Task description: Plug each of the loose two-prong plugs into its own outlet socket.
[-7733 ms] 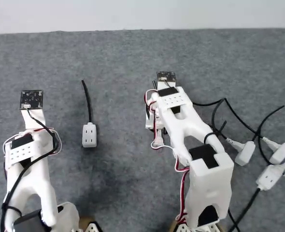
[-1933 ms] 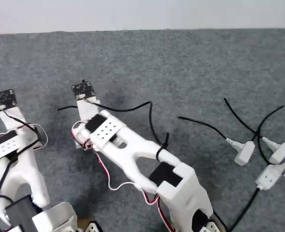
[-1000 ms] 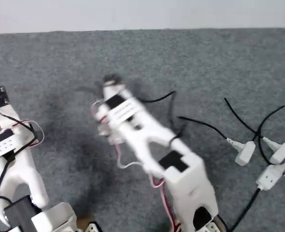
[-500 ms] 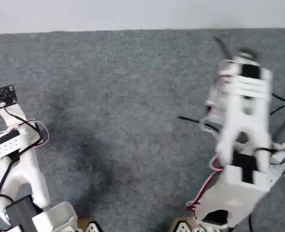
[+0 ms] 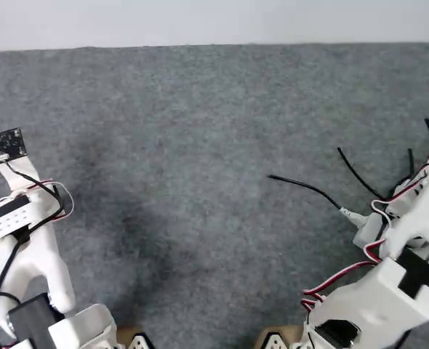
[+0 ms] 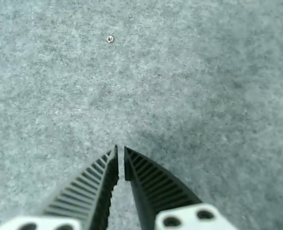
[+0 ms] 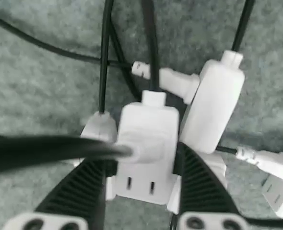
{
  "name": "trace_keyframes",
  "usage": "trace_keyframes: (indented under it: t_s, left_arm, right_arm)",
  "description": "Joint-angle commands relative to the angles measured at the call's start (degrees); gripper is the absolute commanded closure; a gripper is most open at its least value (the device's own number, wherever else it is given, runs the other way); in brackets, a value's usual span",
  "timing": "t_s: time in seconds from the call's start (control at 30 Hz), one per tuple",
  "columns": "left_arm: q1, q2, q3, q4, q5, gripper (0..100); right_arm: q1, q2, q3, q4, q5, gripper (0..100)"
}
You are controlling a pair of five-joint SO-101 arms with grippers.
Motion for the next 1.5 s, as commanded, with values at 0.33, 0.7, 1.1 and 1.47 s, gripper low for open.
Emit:
trace_keyframes:
  t_s: [0.33,0.7,1.1,1.47]
  left_arm:
    - [4.48,-22.68,18.33,-10.29,-8.97,99]
    - [6.86,-45.1,32.66,-9.93,-9.14,99]
    - [6.95,-79.91,48.84,4.22,-8.53,98]
    - [8.44,-92.22,47.16,31.38,-8.62,98]
  right_arm:
    - [-1.1,-30.64,11.16,10.59,1.85,82.3]
    - [-4.53,-58.51,47.38,-3.12,3.96,95.9]
    - [-27.21,-73.54,73.67,-10.15,3.69,95.9]
    - [-29.41,-93.58,87.21,-11.03,3.69,95.9]
